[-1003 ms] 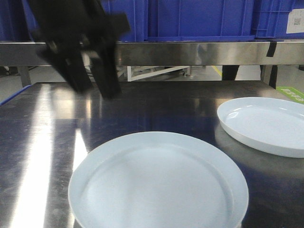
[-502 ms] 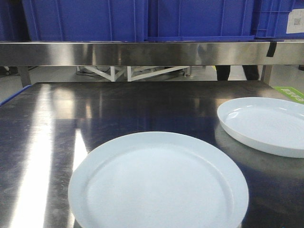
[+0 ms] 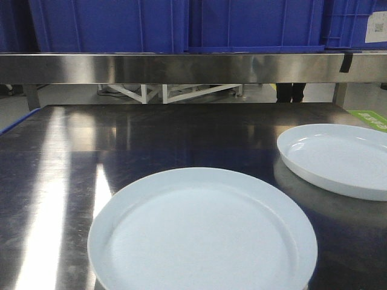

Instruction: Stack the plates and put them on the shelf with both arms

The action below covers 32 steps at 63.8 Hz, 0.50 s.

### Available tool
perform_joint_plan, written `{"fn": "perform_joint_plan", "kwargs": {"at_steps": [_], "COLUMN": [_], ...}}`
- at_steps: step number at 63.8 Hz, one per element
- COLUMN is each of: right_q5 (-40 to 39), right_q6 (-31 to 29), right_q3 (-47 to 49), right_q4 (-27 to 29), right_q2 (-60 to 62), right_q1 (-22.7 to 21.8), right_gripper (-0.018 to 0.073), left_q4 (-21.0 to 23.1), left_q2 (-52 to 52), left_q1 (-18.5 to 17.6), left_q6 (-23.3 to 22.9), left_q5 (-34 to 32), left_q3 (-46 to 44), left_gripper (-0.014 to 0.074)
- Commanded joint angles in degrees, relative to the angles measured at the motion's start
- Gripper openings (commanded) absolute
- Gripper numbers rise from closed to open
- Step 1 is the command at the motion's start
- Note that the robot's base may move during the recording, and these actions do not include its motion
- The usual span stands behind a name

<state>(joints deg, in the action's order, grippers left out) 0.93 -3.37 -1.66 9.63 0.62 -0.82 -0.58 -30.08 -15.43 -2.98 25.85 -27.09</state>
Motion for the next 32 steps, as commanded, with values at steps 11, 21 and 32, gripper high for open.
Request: {"fn": "perform_joint_plan", "kwargs": {"at_steps": [11, 21, 32], "right_q5": [2.83, 16.06, 27.48], "right_q6": [-0.10, -0.54, -0.54], "right_q3": [7.79, 23.83, 42.86], "right_q4": [-0.20, -2.39, -4.93], "right_q2": [0.76, -7.15, -24.48], "right_q1": [-0.39, -0.39, -0.39], "right_gripper": [0.0057, 0.0057, 0.0057], "left_q4": [2.97, 2.97, 3.10], "left_q2": [3.01, 3.01, 3.01], "left_q1": [0.74, 0.74, 0.74], "left_q6": [-0.63, -0.63, -0.63], "left_q5": [-8.75, -10.21, -10.34], "left_q3": [2.20, 2.20, 2.20], "left_gripper": [0.0085, 0.0085, 0.0084]}}
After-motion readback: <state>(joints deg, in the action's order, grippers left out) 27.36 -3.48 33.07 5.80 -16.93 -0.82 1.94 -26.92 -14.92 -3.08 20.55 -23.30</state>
